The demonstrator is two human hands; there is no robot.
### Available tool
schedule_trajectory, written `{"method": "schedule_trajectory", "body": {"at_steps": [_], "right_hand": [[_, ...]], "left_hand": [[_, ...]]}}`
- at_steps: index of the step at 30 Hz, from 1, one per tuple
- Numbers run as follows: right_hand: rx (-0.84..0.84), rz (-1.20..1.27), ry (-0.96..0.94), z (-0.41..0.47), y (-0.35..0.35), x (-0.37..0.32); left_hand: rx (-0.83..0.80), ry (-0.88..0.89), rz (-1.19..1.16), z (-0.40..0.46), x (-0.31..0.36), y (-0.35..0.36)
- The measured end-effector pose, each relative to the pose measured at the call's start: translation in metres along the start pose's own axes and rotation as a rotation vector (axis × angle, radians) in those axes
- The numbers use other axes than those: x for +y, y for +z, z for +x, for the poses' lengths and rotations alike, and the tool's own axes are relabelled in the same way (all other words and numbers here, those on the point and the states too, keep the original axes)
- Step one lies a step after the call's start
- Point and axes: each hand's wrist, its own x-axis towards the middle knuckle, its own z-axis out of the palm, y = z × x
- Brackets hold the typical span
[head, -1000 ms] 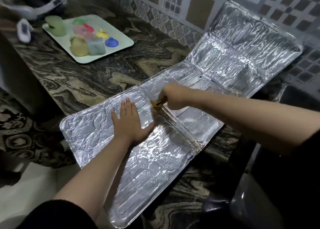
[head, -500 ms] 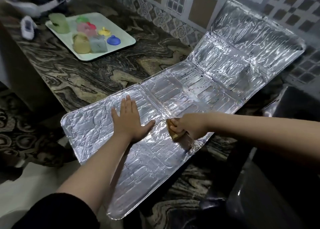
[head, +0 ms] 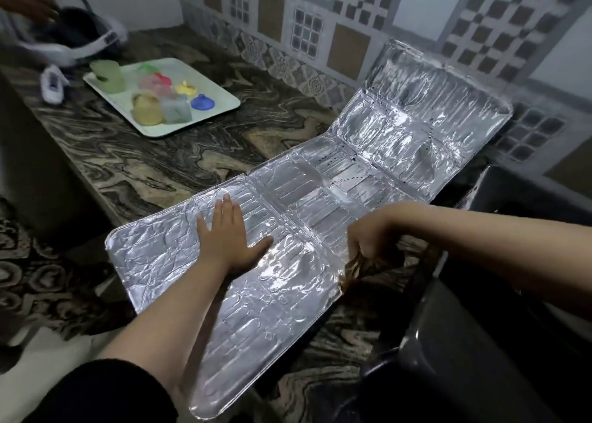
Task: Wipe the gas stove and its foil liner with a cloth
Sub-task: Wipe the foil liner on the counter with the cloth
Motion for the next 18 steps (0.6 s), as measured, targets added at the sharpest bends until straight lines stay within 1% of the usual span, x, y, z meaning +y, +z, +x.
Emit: {"method": "schedule_trajectory", "body": {"at_steps": [2, 5, 7, 9, 11, 14, 16, 18], "right_hand": [[0.115, 0.061, 0.011, -0.008, -0.014, 0.004], [0.273, 0.224, 0.005, -0.015, -0.034, 0.008], [0.378, 0.273, -0.027, -0.011, -0.048, 0.006], [0.476, 0.34, -0.064, 0.0, -0.058, 0.0], [0.577, 0.392, -0.099, 0.02, -0.068, -0.01], [0.747, 0.335, -0.141, 0.057, -0.078, -0.031], [0.843, 0.271, -0.172, 0.077, -0.083, -0.045], [0.894, 0.19, -0.17, 0.093, -0.087, -0.056]], "left_hand": [[-0.002, 0.015, 0.007, -0.005, -0.014, -0.003], [-0.025, 0.033, 0.017, -0.01, -0.041, -0.009], [-0.069, 0.021, 0.032, -0.01, -0.058, -0.016], [-0.094, 0.016, 0.069, -0.007, -0.062, -0.024], [-0.072, 0.023, 0.085, -0.003, -0.056, -0.029], [-0.016, 0.072, 0.037, 0.006, -0.037, -0.026], [-0.024, 0.1, 0.021, 0.011, -0.025, -0.019], [-0.025, 0.097, 0.021, 0.013, -0.018, -0.01]]}}
